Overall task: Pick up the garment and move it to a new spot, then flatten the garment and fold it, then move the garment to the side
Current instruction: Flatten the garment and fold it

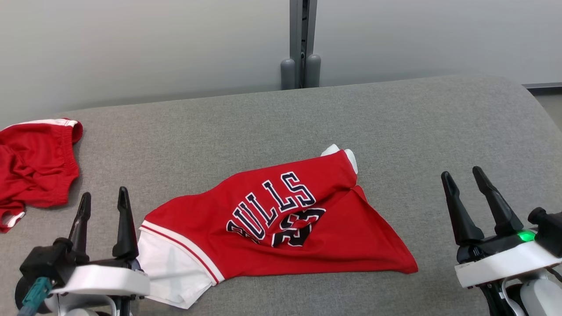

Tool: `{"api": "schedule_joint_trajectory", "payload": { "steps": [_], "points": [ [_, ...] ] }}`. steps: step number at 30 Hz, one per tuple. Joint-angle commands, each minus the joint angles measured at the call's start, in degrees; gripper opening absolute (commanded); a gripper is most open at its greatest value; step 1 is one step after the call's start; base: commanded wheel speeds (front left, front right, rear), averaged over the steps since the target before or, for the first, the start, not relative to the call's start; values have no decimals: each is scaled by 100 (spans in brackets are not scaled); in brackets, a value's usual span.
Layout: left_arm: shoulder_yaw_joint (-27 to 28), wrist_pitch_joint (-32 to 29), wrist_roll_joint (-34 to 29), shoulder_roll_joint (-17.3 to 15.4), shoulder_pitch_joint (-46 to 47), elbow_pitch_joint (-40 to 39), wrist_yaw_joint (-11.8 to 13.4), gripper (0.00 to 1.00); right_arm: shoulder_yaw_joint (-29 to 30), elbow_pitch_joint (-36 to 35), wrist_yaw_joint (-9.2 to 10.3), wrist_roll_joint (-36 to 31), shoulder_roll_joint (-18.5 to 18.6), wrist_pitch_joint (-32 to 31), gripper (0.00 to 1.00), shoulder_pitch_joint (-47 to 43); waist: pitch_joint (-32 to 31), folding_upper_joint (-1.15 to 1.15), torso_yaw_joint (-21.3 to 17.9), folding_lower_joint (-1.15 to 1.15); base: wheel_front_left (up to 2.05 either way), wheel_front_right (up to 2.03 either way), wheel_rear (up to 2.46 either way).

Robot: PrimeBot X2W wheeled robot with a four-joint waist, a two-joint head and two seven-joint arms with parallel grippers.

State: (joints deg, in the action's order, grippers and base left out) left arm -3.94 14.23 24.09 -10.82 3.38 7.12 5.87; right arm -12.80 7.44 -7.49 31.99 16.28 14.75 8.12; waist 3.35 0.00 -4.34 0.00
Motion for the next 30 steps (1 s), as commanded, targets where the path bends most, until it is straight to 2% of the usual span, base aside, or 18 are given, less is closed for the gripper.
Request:
{"api": "schedule_joint_trajectory", "payload": {
  "steps": [1,11,19,30],
  "points": [
    [34,44,-44,16,-135,-19,-10,100,117,-75,-1,-108,-62,56,100,-77,6,0,12,0,0,0,0],
    [241,99,-456,374,-436,-146,-153,100,541,-166,-1,-656,-566,50,100,-446,39,0,155,0,0,0,0],
    [314,94,-786,579,-533,-71,-381,100,566,7,-1,-873,-610,50,100,-574,24,0,162,0,0,0,0],
    [459,95,-974,688,-413,24,-504,100,520,100,-1,-866,-589,51,100,-504,28,0,145,0,0,0,0]
  ]
}}
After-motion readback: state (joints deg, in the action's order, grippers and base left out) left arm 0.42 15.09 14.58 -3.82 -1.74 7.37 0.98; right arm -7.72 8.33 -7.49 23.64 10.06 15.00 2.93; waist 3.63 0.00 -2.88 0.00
